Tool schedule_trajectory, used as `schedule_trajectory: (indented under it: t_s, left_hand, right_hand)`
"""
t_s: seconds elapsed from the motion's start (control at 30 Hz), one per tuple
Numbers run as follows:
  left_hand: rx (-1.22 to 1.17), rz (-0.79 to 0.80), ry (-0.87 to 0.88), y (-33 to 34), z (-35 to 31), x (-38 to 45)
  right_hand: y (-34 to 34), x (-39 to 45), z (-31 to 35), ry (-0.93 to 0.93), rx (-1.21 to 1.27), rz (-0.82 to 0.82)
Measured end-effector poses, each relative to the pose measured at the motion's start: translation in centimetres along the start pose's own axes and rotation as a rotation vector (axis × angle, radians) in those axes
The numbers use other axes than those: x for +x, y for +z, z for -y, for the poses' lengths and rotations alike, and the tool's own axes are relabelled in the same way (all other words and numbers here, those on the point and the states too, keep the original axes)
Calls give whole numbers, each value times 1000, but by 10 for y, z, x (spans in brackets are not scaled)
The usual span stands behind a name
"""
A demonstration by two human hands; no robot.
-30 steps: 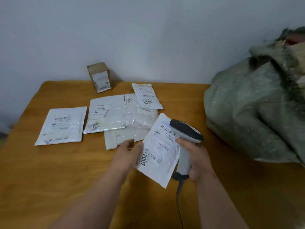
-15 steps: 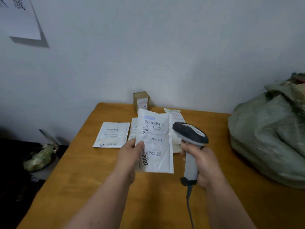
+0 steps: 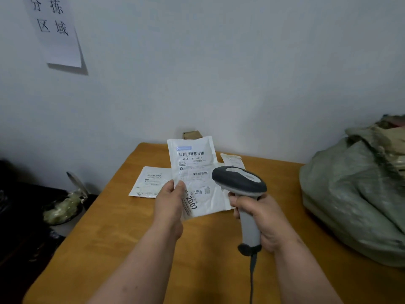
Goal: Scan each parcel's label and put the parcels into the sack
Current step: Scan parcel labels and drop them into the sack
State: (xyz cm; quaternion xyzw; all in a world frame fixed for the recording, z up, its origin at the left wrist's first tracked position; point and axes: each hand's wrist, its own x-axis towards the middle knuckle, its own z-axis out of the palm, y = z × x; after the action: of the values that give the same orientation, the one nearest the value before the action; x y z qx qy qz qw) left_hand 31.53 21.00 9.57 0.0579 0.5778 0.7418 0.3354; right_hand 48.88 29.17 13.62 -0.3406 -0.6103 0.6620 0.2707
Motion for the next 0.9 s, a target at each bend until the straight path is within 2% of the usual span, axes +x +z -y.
schedule_trajectory:
  t_s: [0.9]
  left_hand:
    - [5,-113,90,27,13,-40]
  right_hand:
    - [-42,-20,9,-22,-33,124]
